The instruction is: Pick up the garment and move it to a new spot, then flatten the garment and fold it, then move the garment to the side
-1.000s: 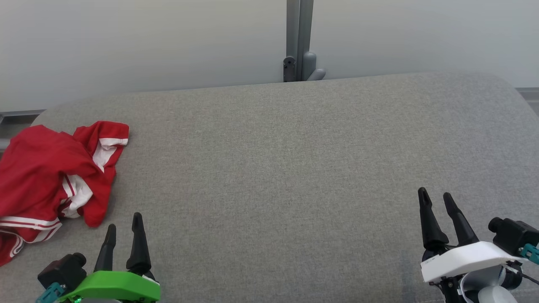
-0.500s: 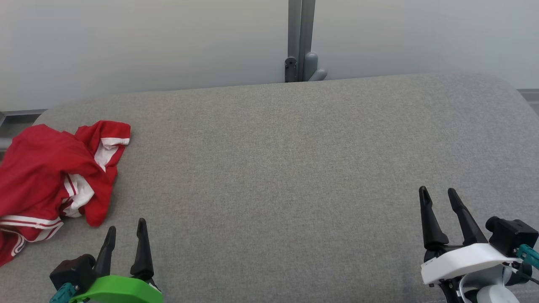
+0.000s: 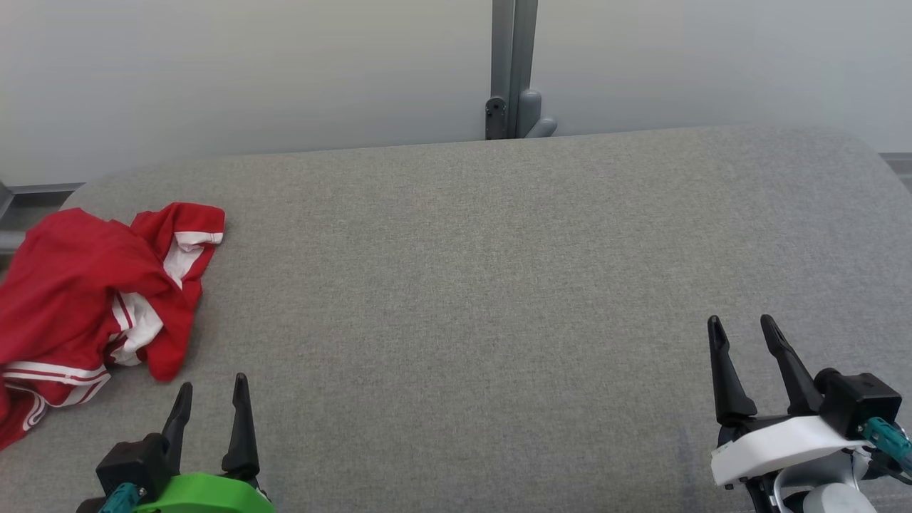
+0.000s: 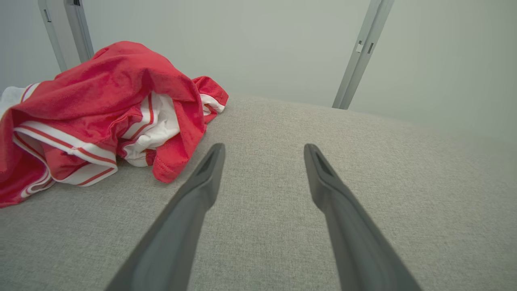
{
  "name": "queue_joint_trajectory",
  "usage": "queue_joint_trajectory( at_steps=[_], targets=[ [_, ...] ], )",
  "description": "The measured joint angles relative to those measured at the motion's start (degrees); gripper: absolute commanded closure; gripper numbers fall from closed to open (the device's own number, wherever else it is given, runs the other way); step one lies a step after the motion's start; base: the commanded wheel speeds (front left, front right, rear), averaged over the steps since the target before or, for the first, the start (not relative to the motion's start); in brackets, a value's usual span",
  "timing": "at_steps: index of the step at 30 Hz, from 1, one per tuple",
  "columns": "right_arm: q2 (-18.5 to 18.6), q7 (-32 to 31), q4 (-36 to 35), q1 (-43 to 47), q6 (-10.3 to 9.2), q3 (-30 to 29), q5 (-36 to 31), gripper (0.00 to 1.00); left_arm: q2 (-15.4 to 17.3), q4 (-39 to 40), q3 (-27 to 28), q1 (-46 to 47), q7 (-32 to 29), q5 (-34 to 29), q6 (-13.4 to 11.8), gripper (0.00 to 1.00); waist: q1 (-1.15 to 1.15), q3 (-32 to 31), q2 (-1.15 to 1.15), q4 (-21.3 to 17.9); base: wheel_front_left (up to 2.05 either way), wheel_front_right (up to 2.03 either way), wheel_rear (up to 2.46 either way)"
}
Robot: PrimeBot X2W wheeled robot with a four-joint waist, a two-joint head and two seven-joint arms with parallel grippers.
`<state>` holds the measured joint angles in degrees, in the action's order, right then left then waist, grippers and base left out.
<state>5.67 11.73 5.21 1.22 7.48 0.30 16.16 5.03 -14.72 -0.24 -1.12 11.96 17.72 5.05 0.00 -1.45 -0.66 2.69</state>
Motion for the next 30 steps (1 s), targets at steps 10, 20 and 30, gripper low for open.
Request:
queue_joint_trajectory(
  at_steps=[10, 20, 30],
  targets=[
    [-0.6, 1.3, 0.1, 0.4, 0.00, -1.5, -2.9, 0.00, 0.0, 0.4, 0.5, -0.4, 1.1, -4.4, 0.0, 0.00, 0.00, -0.2, 0.00, 0.0, 0.00, 0.00, 0.00],
    [-0.7, 2.3, 0.8, 0.6, 0.00, -1.7, -6.2, 0.00, -0.1, 0.4, 0.9, -0.5, 2.1, -8.0, 0.1, 0.00, 0.00, -0.4, 0.00, -0.1, 0.00, 0.00, 0.00],
    [-0.9, 3.3, 1.3, 0.8, 0.00, -2.4, -9.1, 0.00, -0.4, -1.7, 1.4, -0.6, 3.1, -9.7, 0.8, 0.00, 0.00, -0.6, 0.00, 0.1, 0.00, 0.00, 0.00]
  ],
)
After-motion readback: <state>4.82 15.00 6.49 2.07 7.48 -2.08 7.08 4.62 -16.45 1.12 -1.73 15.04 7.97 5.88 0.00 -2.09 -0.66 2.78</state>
